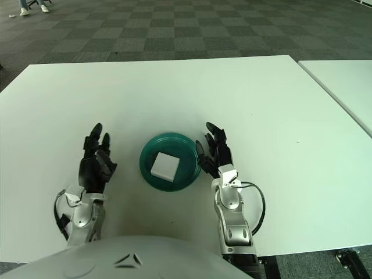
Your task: Put the charger into the plate.
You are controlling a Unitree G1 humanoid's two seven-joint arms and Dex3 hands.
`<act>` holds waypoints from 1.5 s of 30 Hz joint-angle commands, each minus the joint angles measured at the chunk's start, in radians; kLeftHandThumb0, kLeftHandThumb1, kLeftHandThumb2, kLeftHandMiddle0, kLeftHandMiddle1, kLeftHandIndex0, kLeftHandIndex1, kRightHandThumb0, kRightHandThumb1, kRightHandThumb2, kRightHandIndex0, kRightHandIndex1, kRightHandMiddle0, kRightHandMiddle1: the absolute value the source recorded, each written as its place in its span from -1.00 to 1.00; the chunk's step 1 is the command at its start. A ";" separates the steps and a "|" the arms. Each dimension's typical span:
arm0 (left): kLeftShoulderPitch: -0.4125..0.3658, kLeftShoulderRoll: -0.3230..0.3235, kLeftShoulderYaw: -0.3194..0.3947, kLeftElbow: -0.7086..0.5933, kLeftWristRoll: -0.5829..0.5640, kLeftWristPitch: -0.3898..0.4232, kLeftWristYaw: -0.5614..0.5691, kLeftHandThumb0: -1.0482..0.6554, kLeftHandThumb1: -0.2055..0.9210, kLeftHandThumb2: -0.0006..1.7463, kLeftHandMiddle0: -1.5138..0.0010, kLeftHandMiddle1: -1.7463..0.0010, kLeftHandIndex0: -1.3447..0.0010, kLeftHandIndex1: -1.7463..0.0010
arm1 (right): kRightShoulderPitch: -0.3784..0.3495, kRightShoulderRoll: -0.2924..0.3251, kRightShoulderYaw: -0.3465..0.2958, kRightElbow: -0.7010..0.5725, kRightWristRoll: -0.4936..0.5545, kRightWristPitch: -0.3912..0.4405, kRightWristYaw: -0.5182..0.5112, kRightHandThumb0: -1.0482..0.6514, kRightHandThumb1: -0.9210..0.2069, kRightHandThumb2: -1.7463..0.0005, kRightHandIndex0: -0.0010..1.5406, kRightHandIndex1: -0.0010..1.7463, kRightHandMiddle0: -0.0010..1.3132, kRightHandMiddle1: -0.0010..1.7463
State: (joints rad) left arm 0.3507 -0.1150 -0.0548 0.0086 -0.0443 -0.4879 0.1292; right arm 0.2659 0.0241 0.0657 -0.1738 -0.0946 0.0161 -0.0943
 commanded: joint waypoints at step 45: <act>0.042 0.058 0.001 0.093 0.072 0.104 -0.071 -0.95 1.00 0.27 0.85 0.99 1.00 0.42 | 0.029 0.014 -0.001 -0.009 -0.007 0.036 0.009 -0.54 -1.00 0.32 -0.62 -1.00 -1.00 -0.29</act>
State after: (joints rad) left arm 0.3575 -0.0654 -0.0547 0.0540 0.0358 -0.4201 0.0756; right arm 0.2721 0.0326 0.0603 -0.1879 -0.0953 0.0297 -0.0787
